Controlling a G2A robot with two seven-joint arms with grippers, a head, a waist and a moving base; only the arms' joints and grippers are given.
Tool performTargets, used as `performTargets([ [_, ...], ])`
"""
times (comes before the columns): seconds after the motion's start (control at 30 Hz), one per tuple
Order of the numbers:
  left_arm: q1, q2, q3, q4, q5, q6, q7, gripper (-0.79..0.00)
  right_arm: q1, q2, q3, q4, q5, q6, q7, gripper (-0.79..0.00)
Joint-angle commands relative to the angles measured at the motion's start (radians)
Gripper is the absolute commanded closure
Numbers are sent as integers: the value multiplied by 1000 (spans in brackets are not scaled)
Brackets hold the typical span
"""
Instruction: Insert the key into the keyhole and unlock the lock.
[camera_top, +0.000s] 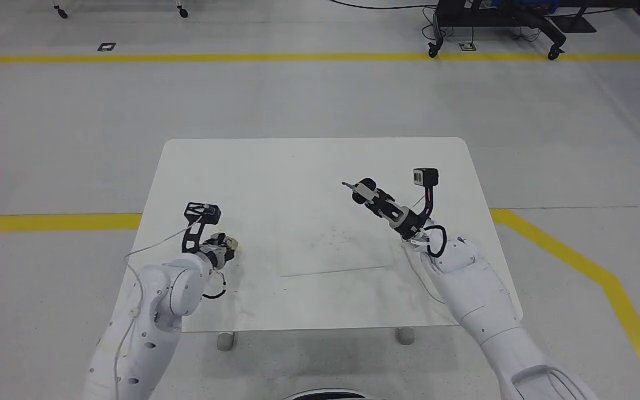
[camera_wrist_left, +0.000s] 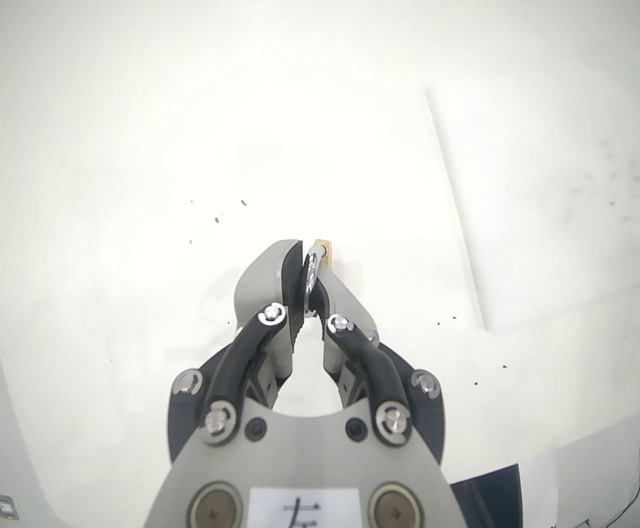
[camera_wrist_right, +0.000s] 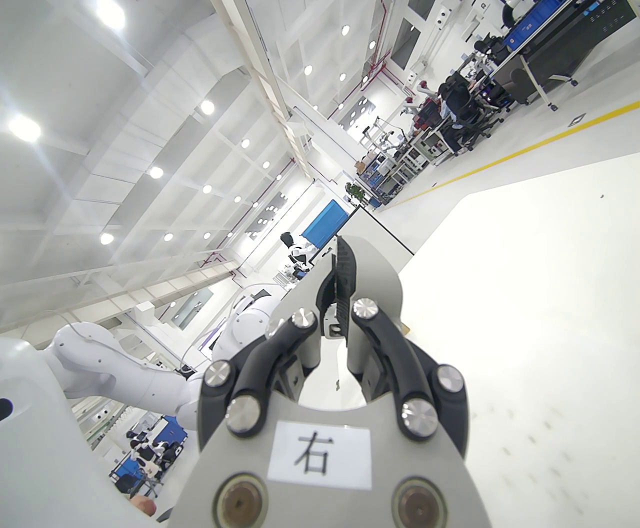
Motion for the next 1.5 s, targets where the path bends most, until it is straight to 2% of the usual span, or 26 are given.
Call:
performTargets([
  [0.0,4,-1,-10,0,-46,-20,23,0,0,0,0,0,0,0,0,0],
  [0.13,-7,-4,-47,31,-220,-113,90,0,0,0,0,0,0,0,0,0],
  [0.27,-52,-13,-97,136,-542,-229,163,0,0,0,0,0,0,0,0,0],
  [0.4,-124,-21,-95,278,-824,-348,121,0,0,0,0,0,0,0,0,0],
  [0.53,-228,-31,-42,417,-965,-397,46,0,0,0,0,0,0,0,0,0],
  [0.67,-333,-48,31,541,-1038,-414,42,0,0,0,0,0,0,0,0,0],
  [0.8,-421,-70,116,612,-1063,-420,66,0,0,0,0,0,0,0,0,0],
  [1.47,-427,-72,123,615,-1064,-417,63,0,0,0,0,0,0,0,0,0],
])
